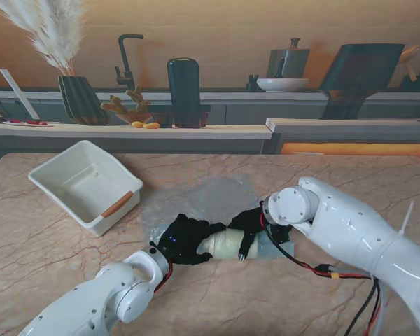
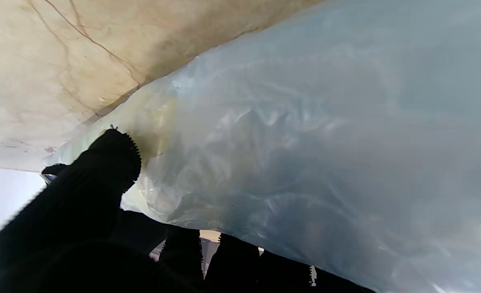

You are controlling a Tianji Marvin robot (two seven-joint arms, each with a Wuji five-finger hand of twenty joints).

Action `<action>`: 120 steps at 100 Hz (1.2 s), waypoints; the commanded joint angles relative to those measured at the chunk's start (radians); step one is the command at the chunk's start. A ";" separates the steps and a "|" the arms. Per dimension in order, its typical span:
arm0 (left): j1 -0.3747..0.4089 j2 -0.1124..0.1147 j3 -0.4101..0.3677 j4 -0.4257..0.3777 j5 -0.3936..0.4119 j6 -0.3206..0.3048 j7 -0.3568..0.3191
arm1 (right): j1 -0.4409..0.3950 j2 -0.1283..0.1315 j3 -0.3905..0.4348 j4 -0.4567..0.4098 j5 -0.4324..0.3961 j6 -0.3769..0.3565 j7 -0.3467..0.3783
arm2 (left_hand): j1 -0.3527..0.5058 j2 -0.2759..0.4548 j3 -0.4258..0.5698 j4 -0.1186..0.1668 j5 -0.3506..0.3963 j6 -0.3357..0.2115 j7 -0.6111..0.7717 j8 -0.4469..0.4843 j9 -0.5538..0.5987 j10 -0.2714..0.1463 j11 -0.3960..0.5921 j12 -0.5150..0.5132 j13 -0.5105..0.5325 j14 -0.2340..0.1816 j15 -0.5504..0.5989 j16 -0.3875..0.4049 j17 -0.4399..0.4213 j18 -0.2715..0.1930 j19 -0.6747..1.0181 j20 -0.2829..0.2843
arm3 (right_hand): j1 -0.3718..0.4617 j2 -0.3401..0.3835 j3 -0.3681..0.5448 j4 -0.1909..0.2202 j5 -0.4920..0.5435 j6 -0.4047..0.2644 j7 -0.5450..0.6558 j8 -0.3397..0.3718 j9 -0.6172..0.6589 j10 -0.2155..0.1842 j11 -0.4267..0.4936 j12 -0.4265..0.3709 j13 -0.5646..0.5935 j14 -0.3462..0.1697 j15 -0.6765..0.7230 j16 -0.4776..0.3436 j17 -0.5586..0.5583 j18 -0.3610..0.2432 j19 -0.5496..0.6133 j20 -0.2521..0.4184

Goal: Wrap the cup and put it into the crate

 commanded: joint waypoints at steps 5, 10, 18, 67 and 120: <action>-0.012 -0.008 0.030 0.084 -0.046 0.037 -0.038 | -0.049 0.010 0.010 0.008 -0.045 -0.009 -0.021 | 0.028 -0.024 0.121 0.002 0.305 0.033 0.278 0.070 0.145 -0.015 0.093 0.031 0.089 0.006 0.071 0.036 0.034 0.028 0.082 0.038 | 0.204 0.307 0.332 0.294 0.046 -0.256 -0.050 -0.147 -0.148 0.017 -0.181 -0.108 -0.090 -0.062 -0.147 -0.089 -0.083 -0.017 -0.260 0.030; -0.029 -0.012 0.046 0.105 -0.074 0.047 -0.044 | -0.065 0.014 0.031 -0.004 -0.071 -0.016 -0.033 | 0.036 -0.023 0.139 0.000 0.356 0.040 0.319 0.089 0.188 -0.017 0.111 0.040 0.117 0.008 0.096 0.040 0.047 0.025 0.102 0.045 | 0.119 0.300 0.206 0.244 -0.005 -0.236 -0.097 -0.155 -0.190 0.015 -0.239 -0.141 -0.132 -0.062 -0.236 -0.152 -0.119 0.017 -0.363 -0.004; -0.050 -0.015 0.067 0.130 -0.105 0.057 -0.057 | -0.104 0.022 0.084 -0.031 -0.129 -0.025 -0.057 | 0.057 -0.039 0.139 -0.029 0.396 0.030 0.350 0.103 0.220 -0.019 0.121 0.045 0.139 0.008 0.121 0.042 0.062 0.018 0.124 0.051 | -0.001 0.288 0.097 0.132 -0.073 -0.205 -0.190 -0.186 -0.251 0.022 -0.327 -0.187 -0.188 -0.055 -0.386 -0.225 -0.178 0.061 -0.524 -0.042; -0.102 -0.037 0.080 0.173 -0.280 0.100 -0.128 | -0.527 -0.009 0.604 -0.269 -0.479 -0.178 -0.493 | 0.119 -0.037 0.084 -0.057 0.414 0.022 0.357 0.100 0.210 -0.001 0.104 0.038 0.127 0.011 0.118 0.022 0.064 0.002 0.110 0.040 | -0.279 0.348 0.082 0.030 -0.195 -0.161 -0.335 -0.235 -0.388 0.033 -0.448 -0.250 -0.288 -0.028 -0.654 -0.343 -0.232 0.091 -0.730 0.000; -0.140 -0.063 0.028 0.229 -0.625 0.169 -0.266 | -0.657 0.026 0.669 -0.308 -0.999 -0.366 -0.951 | 0.227 0.023 -0.013 -0.033 0.391 0.028 0.289 0.104 0.118 0.016 0.055 0.012 0.048 0.010 0.052 -0.004 0.019 -0.035 0.014 -0.007 | -0.122 0.284 0.099 0.066 -0.267 -0.147 -0.235 -0.252 -0.446 0.032 -0.328 -0.257 -0.285 -0.065 -0.594 -0.349 -0.181 0.071 -0.734 -0.022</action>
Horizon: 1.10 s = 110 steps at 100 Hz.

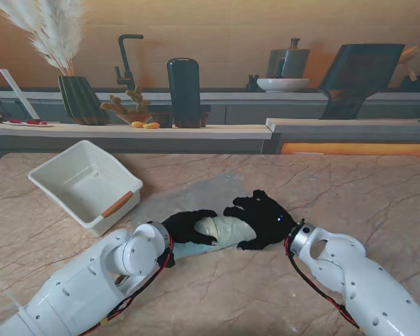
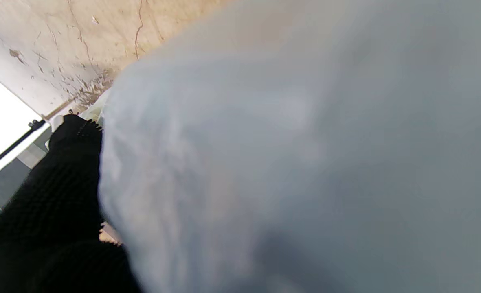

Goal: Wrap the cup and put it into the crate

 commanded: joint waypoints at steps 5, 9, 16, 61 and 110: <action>0.035 0.004 0.017 0.077 -0.028 0.032 -0.044 | 0.006 0.017 -0.026 0.016 -0.019 0.046 0.078 | 0.255 0.065 0.135 0.103 0.325 -0.005 0.298 0.072 -0.016 0.014 0.018 -0.010 -0.015 0.069 -0.044 -0.021 -0.014 -0.026 -0.014 -0.017 | 0.040 -0.033 0.034 0.017 -0.042 0.030 -0.027 -0.047 -0.073 0.020 -0.002 -0.035 -0.061 0.009 -0.015 -0.051 -0.038 0.013 -0.034 -0.026; 0.030 0.005 0.017 0.080 -0.043 0.035 -0.058 | 0.017 0.022 -0.042 0.019 -0.022 0.062 0.125 | 0.277 0.061 0.131 0.098 0.333 0.005 0.303 0.080 -0.019 0.012 0.016 -0.011 -0.018 0.067 -0.051 -0.024 -0.013 -0.035 -0.023 -0.021 | 0.034 -0.028 0.039 0.015 -0.056 0.039 -0.042 -0.059 -0.095 0.024 -0.019 -0.046 -0.089 0.017 -0.044 -0.074 -0.059 0.016 -0.047 -0.037; 0.021 0.005 0.020 0.089 -0.063 0.041 -0.076 | 0.071 0.021 -0.106 0.069 0.004 0.089 0.156 | 0.317 0.056 0.140 0.100 0.341 0.017 0.310 0.086 -0.027 0.009 0.014 -0.012 -0.024 0.061 -0.057 -0.026 -0.015 -0.048 -0.037 -0.028 | 0.035 -0.049 0.053 0.015 -0.065 0.048 -0.055 -0.066 -0.126 0.032 -0.038 -0.058 -0.131 0.030 -0.080 -0.100 -0.091 0.021 -0.068 -0.047; 0.070 0.014 -0.044 0.033 -0.063 0.021 -0.076 | 0.431 -0.020 -0.590 0.365 0.252 0.198 0.201 | 0.136 0.144 0.027 0.150 0.213 0.074 0.167 0.015 -0.159 0.021 -0.019 -0.019 -0.137 0.088 -0.101 -0.030 -0.092 -0.034 -0.116 -0.061 | 0.361 0.146 0.306 0.272 0.060 0.032 0.061 -0.040 -0.024 0.030 0.179 -0.005 0.053 -0.025 0.222 0.041 0.085 -0.046 0.163 -0.004; 0.353 0.058 -0.277 -0.310 0.333 -0.321 0.057 | 0.494 0.021 -0.583 0.223 0.610 0.234 0.796 | 0.146 0.151 -0.138 0.162 0.156 0.031 0.081 -0.003 -0.227 0.018 -0.083 -0.033 -0.202 0.081 -0.193 -0.055 -0.122 -0.013 -0.196 -0.093 | 0.549 -0.071 0.647 0.024 0.466 -0.107 0.291 0.018 0.393 0.009 0.331 0.205 0.285 0.048 0.702 0.327 0.160 -0.118 0.756 -0.047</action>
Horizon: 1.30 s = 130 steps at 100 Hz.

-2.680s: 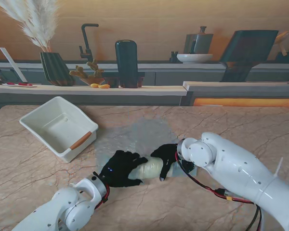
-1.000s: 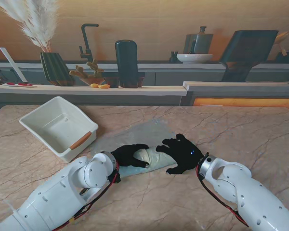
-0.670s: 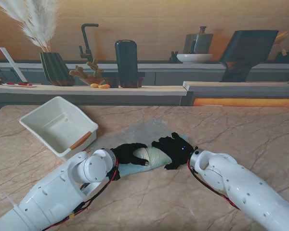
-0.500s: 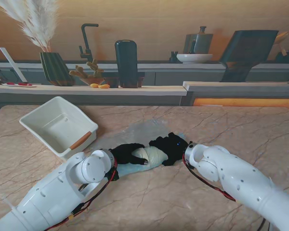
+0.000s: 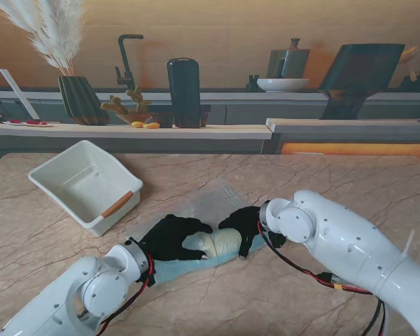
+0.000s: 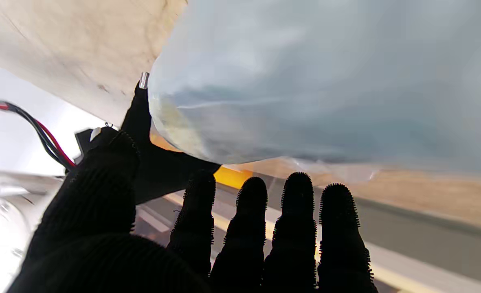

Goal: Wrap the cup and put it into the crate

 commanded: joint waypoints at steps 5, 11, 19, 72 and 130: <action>0.013 0.002 0.029 -0.016 0.008 0.000 0.025 | -0.013 0.017 -0.037 0.026 0.030 0.036 0.054 | -0.011 -0.017 0.074 0.032 -0.014 -0.031 0.021 -0.007 -0.056 -0.008 -0.029 -0.023 -0.052 -0.017 -0.035 -0.023 -0.017 0.005 -0.058 -0.018 | 0.321 0.214 0.558 0.067 0.366 -0.188 0.113 -0.004 0.169 -0.045 0.025 0.003 0.073 -0.002 0.095 0.043 0.000 -0.027 0.034 0.026; 0.011 0.006 0.049 -0.020 0.045 0.000 0.024 | -0.001 0.023 -0.047 0.016 0.073 0.058 0.098 | -0.028 -0.028 0.100 0.029 -0.030 -0.040 0.015 -0.011 -0.073 -0.014 -0.036 -0.027 -0.065 -0.023 -0.046 -0.028 -0.024 0.002 -0.072 -0.018 | 0.309 0.225 0.549 0.083 0.373 -0.179 0.093 0.003 0.192 -0.038 0.023 0.023 0.095 -0.004 0.119 0.051 0.023 -0.031 0.053 0.052; -0.005 0.012 0.088 -0.008 0.097 0.008 0.024 | 0.003 0.026 -0.048 0.005 0.118 0.097 0.138 | -0.038 -0.039 0.102 0.028 -0.043 -0.046 0.011 -0.013 -0.081 -0.014 -0.037 -0.027 -0.070 -0.024 -0.052 -0.030 -0.024 0.006 -0.079 -0.019 | 0.301 0.219 0.540 0.090 0.375 -0.158 0.069 0.003 0.213 -0.023 0.028 0.037 0.119 -0.004 0.148 0.056 0.048 -0.037 0.083 0.080; -0.171 0.028 0.299 0.156 0.244 0.241 -0.020 | -0.052 0.029 0.047 -0.013 0.227 0.241 0.228 | -0.060 -0.098 0.341 0.011 0.151 -0.017 0.217 0.062 0.243 -0.032 0.111 0.037 0.202 -0.025 0.134 0.039 0.127 0.022 0.191 0.088 | -0.107 0.536 -0.241 0.137 0.172 -0.043 -0.210 -0.041 0.025 -0.001 -0.233 -0.164 -0.046 0.030 -0.291 -0.164 -0.116 0.094 -0.372 0.002; -0.240 -0.001 0.309 0.272 -0.065 0.318 -0.074 | -0.503 -0.058 0.579 -0.182 -0.165 -0.124 -0.493 | 0.003 -0.046 0.280 -0.004 0.156 -0.035 0.223 0.056 0.185 -0.024 0.078 0.017 0.150 -0.017 0.137 0.018 0.091 0.010 0.163 0.063 | -0.343 0.466 -0.125 0.050 0.016 -0.095 -0.238 -0.022 -0.179 -0.041 -0.334 -0.232 -0.220 -0.015 -0.646 -0.313 -0.192 0.105 -0.734 0.060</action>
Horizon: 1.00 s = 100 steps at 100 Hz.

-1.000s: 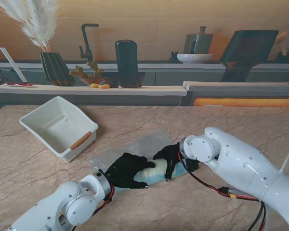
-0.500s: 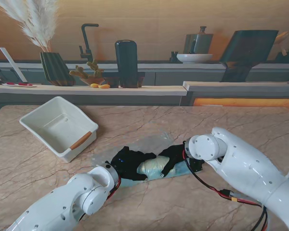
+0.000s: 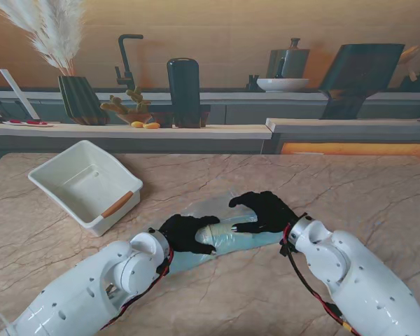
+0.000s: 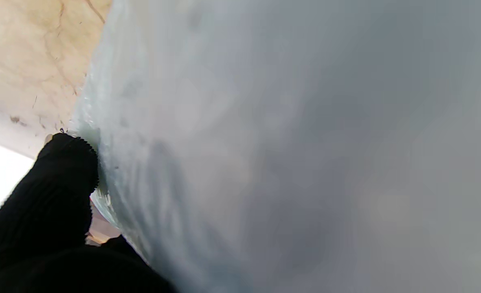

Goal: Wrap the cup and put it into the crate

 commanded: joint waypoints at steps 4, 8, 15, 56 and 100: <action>0.028 0.007 0.013 0.098 -0.024 0.025 -0.046 | -0.029 -0.008 0.022 -0.031 -0.048 -0.045 -0.033 | 0.229 0.033 0.126 0.047 0.334 0.039 0.358 0.083 0.019 -0.027 0.064 -0.004 -0.036 0.012 -0.011 -0.001 -0.022 0.005 -0.016 -0.012 | -0.028 -0.002 0.029 -0.020 -0.040 -0.032 0.039 0.004 -0.033 -0.020 0.028 -0.016 0.013 -0.026 0.010 -0.005 0.016 -0.017 -0.021 0.035; 0.024 0.002 0.012 0.106 -0.049 0.033 -0.042 | -0.041 -0.008 0.034 -0.036 -0.080 -0.076 -0.065 | 0.229 0.037 0.124 0.049 0.333 0.040 0.355 0.082 0.012 -0.027 0.061 -0.005 -0.040 0.013 -0.014 -0.001 -0.024 0.005 -0.020 -0.014 | -0.025 -0.014 0.037 -0.019 -0.057 -0.031 0.060 -0.001 -0.039 -0.024 0.043 -0.016 0.019 -0.034 0.023 -0.002 0.024 -0.022 -0.022 0.038; 0.016 -0.004 0.006 0.121 -0.106 0.038 -0.047 | -0.060 -0.005 0.048 -0.048 -0.148 -0.111 -0.113 | 0.228 0.048 0.117 0.052 0.328 0.041 0.345 0.079 -0.003 -0.028 0.053 -0.008 -0.053 0.010 -0.025 -0.003 -0.032 -0.004 -0.032 -0.020 | -0.012 -0.035 0.042 -0.019 -0.072 -0.023 0.068 -0.003 -0.044 -0.026 0.055 -0.015 0.023 -0.042 0.035 0.002 0.034 -0.033 -0.019 0.040; -0.020 -0.034 -0.013 0.178 -0.331 0.072 -0.081 | -0.023 0.043 -0.078 -0.006 -0.438 0.020 -0.196 | 0.307 0.120 -0.081 0.056 0.398 0.055 0.274 0.059 -0.054 -0.021 0.023 -0.023 -0.122 0.024 -0.069 -0.008 -0.089 -0.014 -0.102 -0.051 | 0.130 -0.236 0.095 -0.003 -0.203 0.029 0.047 -0.044 -0.185 0.003 0.070 -0.036 -0.086 -0.025 0.008 -0.043 -0.019 -0.009 -0.059 0.009; -0.047 -0.013 -0.079 0.099 -0.277 0.013 -0.131 | 0.309 0.023 -0.464 0.273 -0.245 0.030 -0.117 | 0.148 0.103 -0.216 0.080 0.232 0.085 0.130 0.008 -0.189 -0.021 -0.050 -0.032 -0.218 0.017 -0.167 -0.026 -0.147 0.011 -0.212 -0.078 | 0.450 -0.028 0.478 0.339 -0.076 -0.024 0.306 -0.024 -0.020 -0.051 0.335 0.050 0.129 -0.114 0.465 0.150 0.170 -0.148 0.416 0.053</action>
